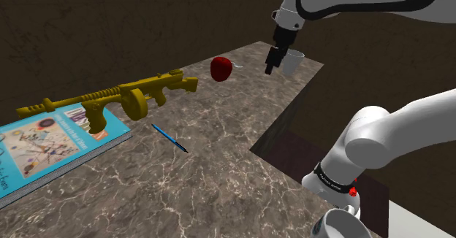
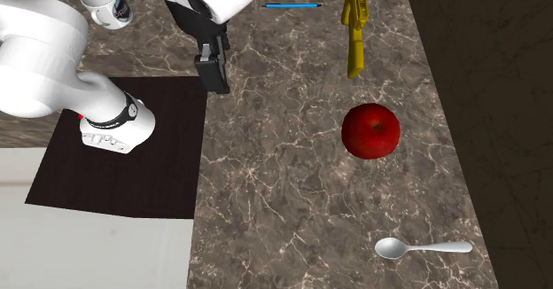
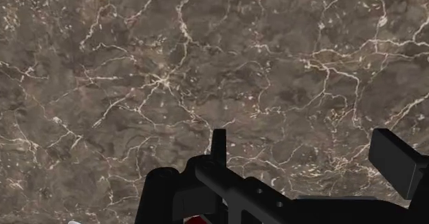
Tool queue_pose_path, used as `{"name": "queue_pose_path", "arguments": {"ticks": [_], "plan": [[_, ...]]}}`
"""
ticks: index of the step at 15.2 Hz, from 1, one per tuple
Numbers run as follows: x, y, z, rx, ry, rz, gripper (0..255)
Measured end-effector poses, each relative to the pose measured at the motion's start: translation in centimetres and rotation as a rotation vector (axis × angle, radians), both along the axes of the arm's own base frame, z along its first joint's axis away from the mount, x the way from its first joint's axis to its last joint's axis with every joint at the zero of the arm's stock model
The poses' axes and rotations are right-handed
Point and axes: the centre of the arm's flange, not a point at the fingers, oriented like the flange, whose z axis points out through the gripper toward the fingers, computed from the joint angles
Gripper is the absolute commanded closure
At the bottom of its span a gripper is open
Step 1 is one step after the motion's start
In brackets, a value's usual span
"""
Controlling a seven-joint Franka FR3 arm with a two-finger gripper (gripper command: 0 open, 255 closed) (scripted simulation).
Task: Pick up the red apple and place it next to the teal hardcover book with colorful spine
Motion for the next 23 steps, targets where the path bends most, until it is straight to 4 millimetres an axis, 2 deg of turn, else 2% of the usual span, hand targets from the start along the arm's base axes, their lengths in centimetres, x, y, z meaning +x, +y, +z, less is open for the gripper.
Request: {"name": "queue_pose_path", "arguments": {"ticks": [12, 19, 23], "plan": [[11.3, -6.2, -3.4, 0.039, -0.215, 0.189, 0], [19.4, -8.3, -3.9, 0.060, -0.338, 0.301, 0], [21.6, -8.6, -5.3, 0.066, -0.373, 0.332, 0]]}}
